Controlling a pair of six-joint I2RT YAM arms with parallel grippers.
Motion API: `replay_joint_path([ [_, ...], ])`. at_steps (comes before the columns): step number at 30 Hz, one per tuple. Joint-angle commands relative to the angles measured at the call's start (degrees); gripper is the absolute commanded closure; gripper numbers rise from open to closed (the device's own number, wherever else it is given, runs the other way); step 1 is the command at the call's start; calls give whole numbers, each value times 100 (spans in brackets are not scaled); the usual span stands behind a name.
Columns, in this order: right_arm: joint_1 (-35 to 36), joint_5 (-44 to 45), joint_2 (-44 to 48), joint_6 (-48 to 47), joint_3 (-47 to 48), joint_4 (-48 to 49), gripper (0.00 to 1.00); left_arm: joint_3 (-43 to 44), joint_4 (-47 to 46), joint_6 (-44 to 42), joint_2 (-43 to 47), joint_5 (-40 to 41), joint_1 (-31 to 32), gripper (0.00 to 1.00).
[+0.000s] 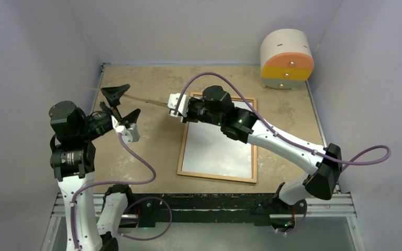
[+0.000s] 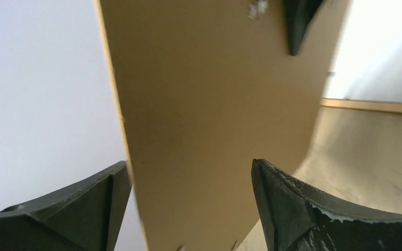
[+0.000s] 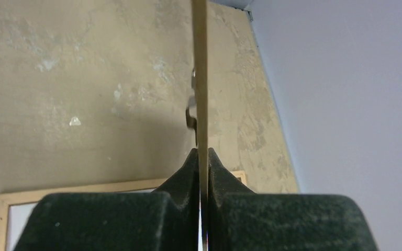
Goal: Put the photo into the frame
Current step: Turn over the photo frame item on the photo frame.
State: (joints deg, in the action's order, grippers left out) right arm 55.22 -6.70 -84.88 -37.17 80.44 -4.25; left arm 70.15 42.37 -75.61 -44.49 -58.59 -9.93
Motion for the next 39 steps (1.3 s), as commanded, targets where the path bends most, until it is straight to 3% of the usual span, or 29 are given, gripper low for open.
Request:
replay_joint_path([
  [1,-25,155,81,1001,470,916,100,-215,-2961,2660,-29,559,27,12],
  [6,-38,149,-17,1879,635,1070,100,163,-4075,4515,-467,1939,27,9],
  [10,-72,636,-314,2831,1163,662,100,442,-4151,5251,-672,2514,27,7],
  [13,-159,865,-697,3518,1866,0,100,525,-4130,5504,-718,2717,27,6],
  [20,-895,692,-784,5696,1942,216,100,537,-3298,5145,-821,2665,27,4],
  [27,-1866,-279,-559,7426,1276,594,100,780,-2077,4769,-1179,2978,27,2],
  [39,-4028,-2443,1113,9640,-1448,1495,100,766,-1106,4837,-2104,3430,-18,1],
])
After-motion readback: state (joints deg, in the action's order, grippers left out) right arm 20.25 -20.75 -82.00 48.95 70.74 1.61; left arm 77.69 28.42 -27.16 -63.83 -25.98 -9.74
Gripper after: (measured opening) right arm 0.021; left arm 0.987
